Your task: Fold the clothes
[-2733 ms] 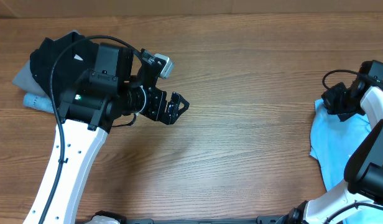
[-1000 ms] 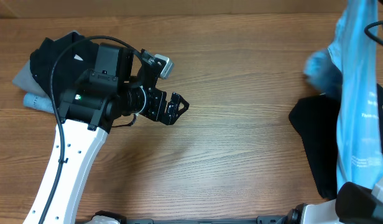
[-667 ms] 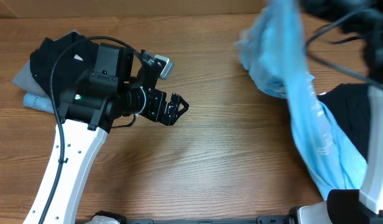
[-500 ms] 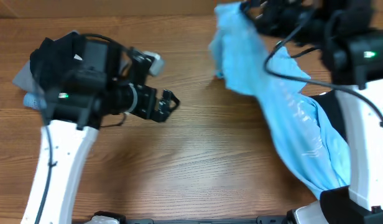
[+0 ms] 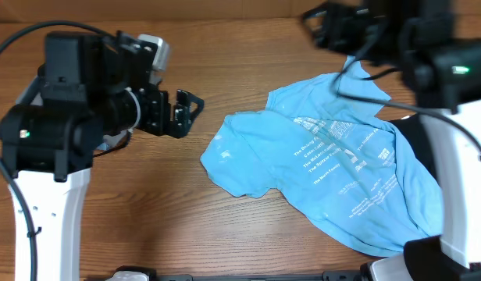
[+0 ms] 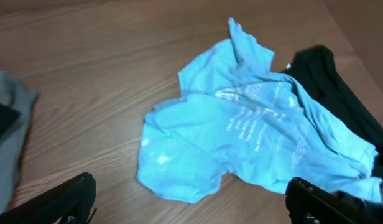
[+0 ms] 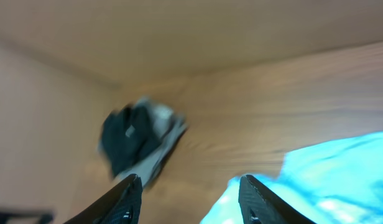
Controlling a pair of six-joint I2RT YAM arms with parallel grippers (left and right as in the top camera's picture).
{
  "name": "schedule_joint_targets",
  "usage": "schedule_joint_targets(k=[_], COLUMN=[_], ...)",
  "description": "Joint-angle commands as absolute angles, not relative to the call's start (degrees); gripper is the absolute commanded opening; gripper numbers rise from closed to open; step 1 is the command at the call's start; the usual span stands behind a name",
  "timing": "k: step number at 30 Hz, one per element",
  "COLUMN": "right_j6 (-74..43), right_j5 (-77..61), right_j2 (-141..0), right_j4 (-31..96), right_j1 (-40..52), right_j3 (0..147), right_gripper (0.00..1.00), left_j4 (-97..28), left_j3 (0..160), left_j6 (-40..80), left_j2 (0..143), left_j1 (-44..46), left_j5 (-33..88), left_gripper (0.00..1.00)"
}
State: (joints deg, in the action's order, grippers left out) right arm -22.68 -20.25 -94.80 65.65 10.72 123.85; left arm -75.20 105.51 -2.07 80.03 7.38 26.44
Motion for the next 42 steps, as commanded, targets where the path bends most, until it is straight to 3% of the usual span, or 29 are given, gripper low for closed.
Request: schedule_joint_targets(k=[1, 5, 13, 15, 16, 17, 20, 24, 28, 33, 39, 42], right_j6=[-22.72, -22.7, -22.63, -22.63, -22.63, -22.63, -22.59, -22.48, -22.48, -22.57, -22.7, -22.9], right_j5=[-18.48, -18.46, -18.44, -18.44, -18.41, -18.41, -17.69, -16.05, -12.62, -4.27, -2.37, -2.42], right_j2=[-89.12, -88.42, -88.68, -88.68, -88.68, -88.68, -88.68, -88.68, -88.75, -90.26, -95.81, -99.57], right_j4=[67.09, 71.83, 77.97, 78.83, 79.24, 79.48, 80.07, 80.53, 81.69, 84.4, 83.81, 81.78], right_j1=[4.23, -2.39, -8.47, -9.23, -9.52, -9.63, -9.74, -9.72, -9.72, -9.74, -10.85, -12.75], right_j3=[126.08, 126.08, 126.06, 126.06, 126.06, 126.06, 126.06, 125.99, 125.97, 125.14, 117.49, 113.71], right_gripper=[0.57, 0.59, 0.64, 0.66, 0.66, 0.67, 0.69, 0.71, 0.72, 0.75, 0.74, 0.63], left_j4=[-74.65, -73.08, -71.24, -70.76, -70.59, -70.65, -70.63, -70.46, -72.6, -78.91, -84.25, -83.99], left_j3=[103.57, 100.42, 100.22, 100.22, 100.22, 100.22, 100.22, 100.2, 100.2, 100.2, 100.22, 100.22], left_j6=[-2.63, -3.79, -4.27, -4.29, -4.27, -4.19, -3.86, -3.49, 9.54, 17.04, 16.64, 11.99], left_j2=[83.59, 94.0, 113.8, 116.99, 118.65, 120.51, 124.53, 130.1, 136.62, 138.87, 137.58, 135.13], left_j1=[12.36, 19.88, 23.68, 23.51, 23.38, 23.29, 23.27, 23.29, 22.09, 15.27, -0.01, -4.71], left_j5=[26.39, 25.08, 25.69, 24.88, 24.23, 23.44, 22.0, 17.96, 1.37, -7.62, -7.86, -2.74], left_gripper=[1.0, 1.0, 0.99, 0.64, 0.57, 0.34, 0.04, 0.04, 0.04, 0.04, 0.04, 0.04])
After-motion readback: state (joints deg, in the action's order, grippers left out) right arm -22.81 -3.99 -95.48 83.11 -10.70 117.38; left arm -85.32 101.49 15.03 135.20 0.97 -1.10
